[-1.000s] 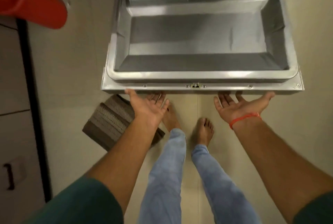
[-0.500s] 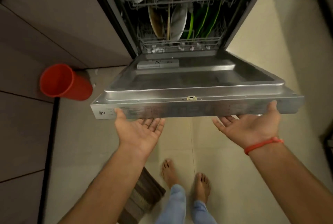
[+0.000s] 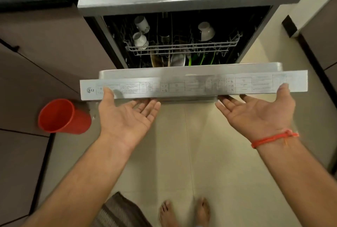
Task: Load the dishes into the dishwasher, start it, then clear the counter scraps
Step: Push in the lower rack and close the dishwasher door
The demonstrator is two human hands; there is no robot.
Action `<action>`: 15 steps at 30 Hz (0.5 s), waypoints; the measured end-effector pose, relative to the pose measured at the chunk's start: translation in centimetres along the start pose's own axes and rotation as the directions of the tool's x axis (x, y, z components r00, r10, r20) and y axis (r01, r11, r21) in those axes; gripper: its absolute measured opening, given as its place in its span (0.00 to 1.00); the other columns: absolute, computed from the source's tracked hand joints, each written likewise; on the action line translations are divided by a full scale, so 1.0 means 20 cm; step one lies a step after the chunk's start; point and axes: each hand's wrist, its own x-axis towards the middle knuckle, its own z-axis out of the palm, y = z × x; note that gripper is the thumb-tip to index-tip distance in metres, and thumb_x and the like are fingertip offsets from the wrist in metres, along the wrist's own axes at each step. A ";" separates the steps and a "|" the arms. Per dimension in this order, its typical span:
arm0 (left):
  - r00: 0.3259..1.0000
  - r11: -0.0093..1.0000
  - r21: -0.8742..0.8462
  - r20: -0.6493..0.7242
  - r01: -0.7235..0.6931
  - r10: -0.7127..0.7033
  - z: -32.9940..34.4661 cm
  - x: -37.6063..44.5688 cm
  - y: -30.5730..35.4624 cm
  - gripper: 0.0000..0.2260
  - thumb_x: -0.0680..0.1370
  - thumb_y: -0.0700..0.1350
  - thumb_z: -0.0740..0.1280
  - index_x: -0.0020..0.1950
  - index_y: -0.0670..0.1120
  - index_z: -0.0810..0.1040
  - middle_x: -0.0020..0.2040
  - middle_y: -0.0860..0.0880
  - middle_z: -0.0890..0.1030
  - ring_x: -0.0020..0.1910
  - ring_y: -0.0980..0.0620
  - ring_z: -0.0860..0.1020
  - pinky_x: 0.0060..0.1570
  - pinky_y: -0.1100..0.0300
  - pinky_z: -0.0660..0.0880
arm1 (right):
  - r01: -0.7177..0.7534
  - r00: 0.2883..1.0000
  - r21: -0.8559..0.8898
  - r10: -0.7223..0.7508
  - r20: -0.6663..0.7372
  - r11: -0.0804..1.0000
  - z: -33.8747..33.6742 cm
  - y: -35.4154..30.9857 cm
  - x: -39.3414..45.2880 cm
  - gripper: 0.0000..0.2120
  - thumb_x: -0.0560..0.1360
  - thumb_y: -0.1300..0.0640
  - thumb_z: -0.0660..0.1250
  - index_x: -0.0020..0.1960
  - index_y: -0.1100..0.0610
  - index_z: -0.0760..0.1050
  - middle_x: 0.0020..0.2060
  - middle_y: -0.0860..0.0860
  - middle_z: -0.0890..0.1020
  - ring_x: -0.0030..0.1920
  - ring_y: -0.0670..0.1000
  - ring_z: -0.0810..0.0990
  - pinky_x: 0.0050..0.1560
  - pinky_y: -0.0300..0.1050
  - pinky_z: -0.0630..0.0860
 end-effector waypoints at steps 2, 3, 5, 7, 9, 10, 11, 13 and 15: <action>1.000 1.000 -0.013 0.019 -0.018 0.019 0.07 0.04 0.03 0.42 0.79 0.69 0.58 0.78 0.35 0.60 0.66 0.33 0.75 0.64 0.35 0.76 0.67 0.40 0.73 | 0.010 0.999 0.001 -0.010 0.052 1.000 0.06 -0.02 0.05 0.50 0.73 0.26 0.56 0.82 0.59 0.50 0.74 0.69 0.63 0.76 0.67 0.62 0.76 0.68 0.57; 0.999 1.000 -0.017 0.025 -0.026 0.026 0.10 0.06 0.04 0.42 0.79 0.68 0.58 0.78 0.35 0.60 0.67 0.33 0.75 0.65 0.35 0.76 0.67 0.41 0.73 | 0.014 0.997 0.005 -0.015 0.073 1.000 0.08 -0.04 0.07 0.49 0.74 0.26 0.56 0.81 0.58 0.52 0.73 0.69 0.65 0.76 0.67 0.63 0.76 0.68 0.57; 0.998 0.999 -0.025 0.036 -0.043 0.044 0.17 0.09 0.06 0.41 0.80 0.68 0.57 0.77 0.36 0.61 0.67 0.33 0.74 0.66 0.35 0.76 0.66 0.41 0.74 | 0.016 0.994 0.002 -0.016 0.111 1.000 0.13 -0.06 0.11 0.48 0.74 0.26 0.56 0.81 0.56 0.53 0.74 0.68 0.65 0.76 0.66 0.64 0.76 0.67 0.57; 0.997 0.997 -0.032 0.022 -0.067 0.068 0.23 0.12 0.08 0.40 0.80 0.68 0.57 0.77 0.36 0.62 0.67 0.33 0.74 0.65 0.36 0.76 0.66 0.41 0.74 | 0.008 0.990 -0.008 -0.006 0.143 1.000 0.17 -0.09 0.14 0.47 0.74 0.26 0.55 0.82 0.55 0.52 0.75 0.67 0.64 0.76 0.65 0.64 0.76 0.67 0.57; 0.996 0.995 -0.032 -0.002 -0.092 0.092 0.30 0.14 0.08 0.39 0.80 0.68 0.58 0.77 0.37 0.63 0.67 0.34 0.75 0.66 0.37 0.77 0.67 0.42 0.73 | -0.010 0.986 -0.010 0.011 0.165 1.000 0.21 -0.13 0.17 0.47 0.74 0.26 0.55 0.82 0.55 0.50 0.75 0.66 0.64 0.76 0.64 0.65 0.76 0.67 0.56; 0.994 0.994 -0.029 -0.006 -0.106 0.106 0.33 0.15 0.09 0.39 0.80 0.67 0.58 0.77 0.37 0.64 0.67 0.35 0.75 0.66 0.38 0.77 0.67 0.42 0.73 | -0.024 0.984 -0.013 0.026 0.176 1.000 0.23 -0.15 0.19 0.47 0.74 0.26 0.55 0.82 0.55 0.50 0.75 0.66 0.64 0.76 0.64 0.65 0.76 0.67 0.56; 0.993 0.993 -0.018 -0.009 -0.120 0.120 0.36 0.16 0.09 0.37 0.80 0.66 0.59 0.78 0.38 0.63 0.68 0.36 0.75 0.66 0.38 0.77 0.68 0.42 0.73 | -0.037 0.983 -0.020 0.040 0.181 0.999 0.25 -0.18 0.21 0.48 0.74 0.26 0.55 0.82 0.55 0.49 0.76 0.66 0.63 0.76 0.64 0.65 0.76 0.67 0.56; 0.989 0.987 0.064 -0.014 -0.147 0.148 0.42 0.17 0.09 0.34 0.82 0.62 0.60 0.79 0.40 0.62 0.69 0.38 0.74 0.65 0.40 0.78 0.68 0.44 0.73 | -0.052 0.982 -0.043 0.059 0.180 0.998 0.29 -0.22 0.23 0.49 0.74 0.25 0.55 0.82 0.55 0.48 0.77 0.65 0.61 0.77 0.63 0.63 0.76 0.67 0.55; 0.978 0.944 0.268 -0.023 -0.195 0.208 0.47 0.19 0.10 0.28 0.83 0.57 0.62 0.78 0.42 0.64 0.69 0.41 0.75 0.63 0.43 0.80 0.66 0.46 0.75 | -0.054 0.980 -0.073 0.067 0.187 0.996 0.34 -0.25 0.27 0.49 0.74 0.25 0.55 0.82 0.55 0.48 0.78 0.64 0.61 0.77 0.63 0.63 0.77 0.66 0.55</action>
